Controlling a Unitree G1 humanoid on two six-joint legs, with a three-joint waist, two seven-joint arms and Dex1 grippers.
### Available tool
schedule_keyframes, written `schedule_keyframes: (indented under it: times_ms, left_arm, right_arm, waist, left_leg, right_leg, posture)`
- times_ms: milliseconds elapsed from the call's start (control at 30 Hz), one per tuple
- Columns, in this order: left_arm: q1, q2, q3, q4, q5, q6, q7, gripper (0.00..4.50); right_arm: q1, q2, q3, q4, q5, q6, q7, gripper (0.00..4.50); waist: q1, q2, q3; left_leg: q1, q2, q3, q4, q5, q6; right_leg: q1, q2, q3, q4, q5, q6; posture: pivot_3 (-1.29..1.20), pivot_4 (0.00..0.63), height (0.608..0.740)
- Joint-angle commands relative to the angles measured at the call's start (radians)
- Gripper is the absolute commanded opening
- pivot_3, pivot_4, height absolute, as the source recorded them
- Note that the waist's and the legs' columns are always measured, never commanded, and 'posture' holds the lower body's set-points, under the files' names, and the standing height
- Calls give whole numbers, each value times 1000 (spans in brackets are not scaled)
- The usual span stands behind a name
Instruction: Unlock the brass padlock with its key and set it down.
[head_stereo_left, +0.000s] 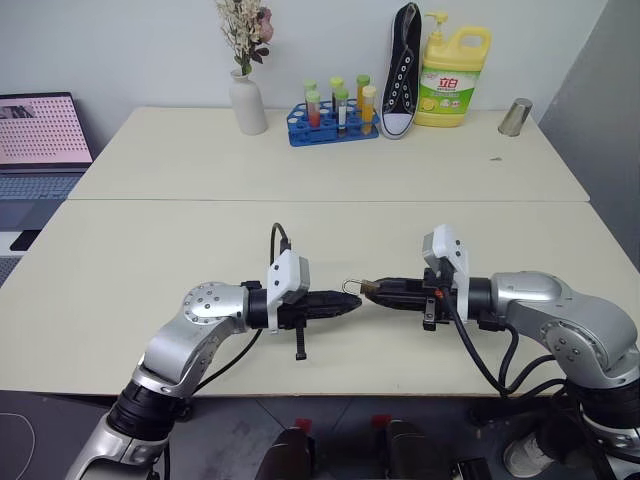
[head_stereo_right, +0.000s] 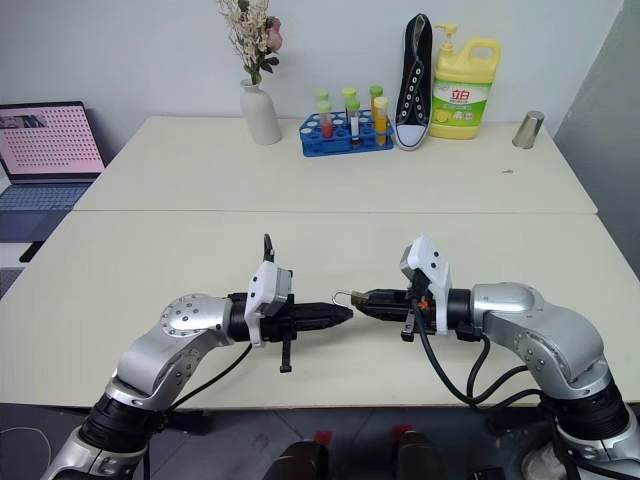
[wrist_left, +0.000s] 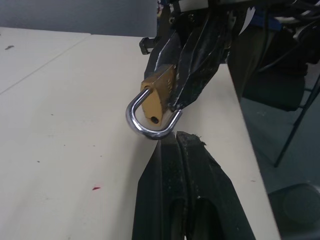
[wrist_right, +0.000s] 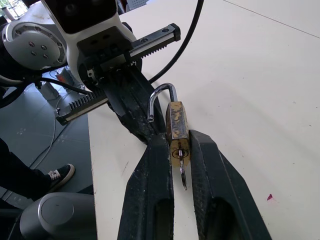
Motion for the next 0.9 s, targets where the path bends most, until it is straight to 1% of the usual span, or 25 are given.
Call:
schedule_keyframes:
  times_ms: [33,467,567,633,700,733,767,800,833,900]
  left_arm:
    - [-19,6,53,-52,-57,53,6,0]
    - [-48,-24,89,-78,-112,141,34,0]
    - [-26,6,77,-94,-79,109,-5,0]
    - [2,49,76,-116,-40,67,-36,0]
    - [49,110,71,-112,68,-60,-70,0]
    - [65,127,69,-106,100,-109,-84,0]
    - [86,153,60,-87,165,-209,-104,0]
    - [97,166,53,-72,205,-275,-116,0]
    - [107,171,53,-32,254,-378,-123,0]
    - [109,157,59,57,344,-536,-83,379]
  right_arm:
    - [0,-2,-1,-22,-3,-22,18,117]
    - [3,-4,6,-21,-16,-24,33,117]
    - [5,-5,2,-21,-15,-18,33,117]
    - [4,-8,-1,-11,-17,-12,32,117]
    - [2,-12,-6,0,-10,3,33,117]
    - [2,-12,-9,4,-7,9,32,117]
    - [-1,-10,-14,12,1,23,29,117]
    - [-2,-9,-18,18,7,31,27,117]
    - [-7,-8,-17,31,10,45,25,117]
    - [-28,4,-18,70,32,115,1,117]
  waist:
    - [0,0,0]
    - [0,0,0]
    - [0,0,0]
    - [-2,0,0]
    - [-2,0,0]
    - [-1,0,0]
    - [0,0,0]
    - [2,0,0]
    - [3,0,0]
    - [5,0,0]
  left_leg:
    - [0,0,0,0,0,0]
    - [0,0,0,0,0,0]
    - [0,0,0,0,0,0]
    - [0,0,0,0,0,0]
    - [0,0,1,-1,0,0]
    - [0,0,1,-1,0,0]
    - [0,0,1,-1,0,0]
    - [0,1,1,-1,0,0]
    - [0,1,1,-1,0,0]
    - [0,1,1,-1,0,0]
  right_leg:
    - [0,0,0,0,0,0]
    - [0,0,0,0,0,0]
    - [0,0,0,0,0,0]
    - [0,0,0,0,0,0]
    - [0,0,1,0,0,0]
    - [0,0,1,0,0,0]
    - [0,0,1,0,0,-1]
    - [0,0,1,-1,0,-1]
    - [0,0,1,-1,0,-1]
    - [0,0,1,-2,0,-1]
  posture:
    - [0,150,740]
    - [0,150,740]
    - [0,150,740]
    - [0,150,740]
    - [0,150,740]
    - [0,150,740]
    - [0,150,740]
    - [0,150,740]
    - [0,150,740]
    - [0,150,740]
